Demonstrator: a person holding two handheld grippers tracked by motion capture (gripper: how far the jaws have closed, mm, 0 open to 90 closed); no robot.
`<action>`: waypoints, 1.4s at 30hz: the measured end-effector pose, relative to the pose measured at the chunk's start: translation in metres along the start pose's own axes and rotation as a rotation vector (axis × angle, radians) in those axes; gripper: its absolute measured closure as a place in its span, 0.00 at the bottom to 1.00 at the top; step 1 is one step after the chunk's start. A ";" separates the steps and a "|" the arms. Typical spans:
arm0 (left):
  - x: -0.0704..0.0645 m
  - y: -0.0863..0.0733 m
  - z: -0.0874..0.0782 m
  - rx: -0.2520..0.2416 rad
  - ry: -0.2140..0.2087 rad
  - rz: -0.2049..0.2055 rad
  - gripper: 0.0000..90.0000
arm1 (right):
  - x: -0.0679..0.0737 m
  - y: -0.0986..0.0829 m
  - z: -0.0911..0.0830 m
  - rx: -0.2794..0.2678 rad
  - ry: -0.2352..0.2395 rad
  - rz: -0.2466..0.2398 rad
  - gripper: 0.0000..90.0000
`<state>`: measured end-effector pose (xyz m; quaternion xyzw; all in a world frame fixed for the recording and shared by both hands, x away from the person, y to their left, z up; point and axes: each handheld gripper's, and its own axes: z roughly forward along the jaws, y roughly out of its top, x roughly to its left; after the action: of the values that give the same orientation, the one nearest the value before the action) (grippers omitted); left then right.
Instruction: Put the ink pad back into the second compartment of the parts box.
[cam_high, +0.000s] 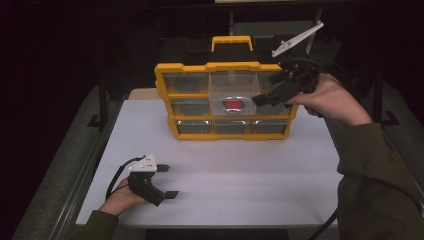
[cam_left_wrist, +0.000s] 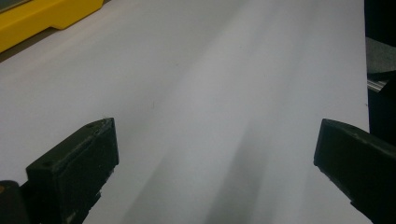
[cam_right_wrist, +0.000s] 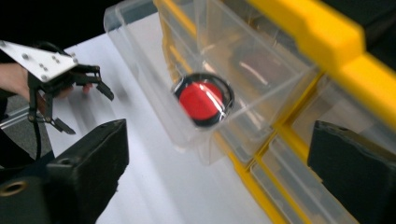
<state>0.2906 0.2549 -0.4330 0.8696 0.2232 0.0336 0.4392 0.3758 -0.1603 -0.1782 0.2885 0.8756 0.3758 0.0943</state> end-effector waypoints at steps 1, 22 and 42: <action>0.000 0.000 0.000 -0.002 0.002 -0.001 0.00 | 0.000 -0.003 0.001 0.000 0.001 -0.002 0.03; 0.000 -0.001 0.000 -0.005 0.008 -0.001 0.00 | 0.011 -0.084 0.051 -0.038 -0.025 0.006 0.00; 0.001 -0.002 -0.001 -0.004 0.010 0.005 0.00 | 0.032 -0.147 0.104 -0.075 -0.051 0.001 0.00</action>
<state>0.2898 0.2573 -0.4343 0.8690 0.2232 0.0397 0.4399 0.3253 -0.1597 -0.3538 0.2946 0.8580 0.4010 0.1272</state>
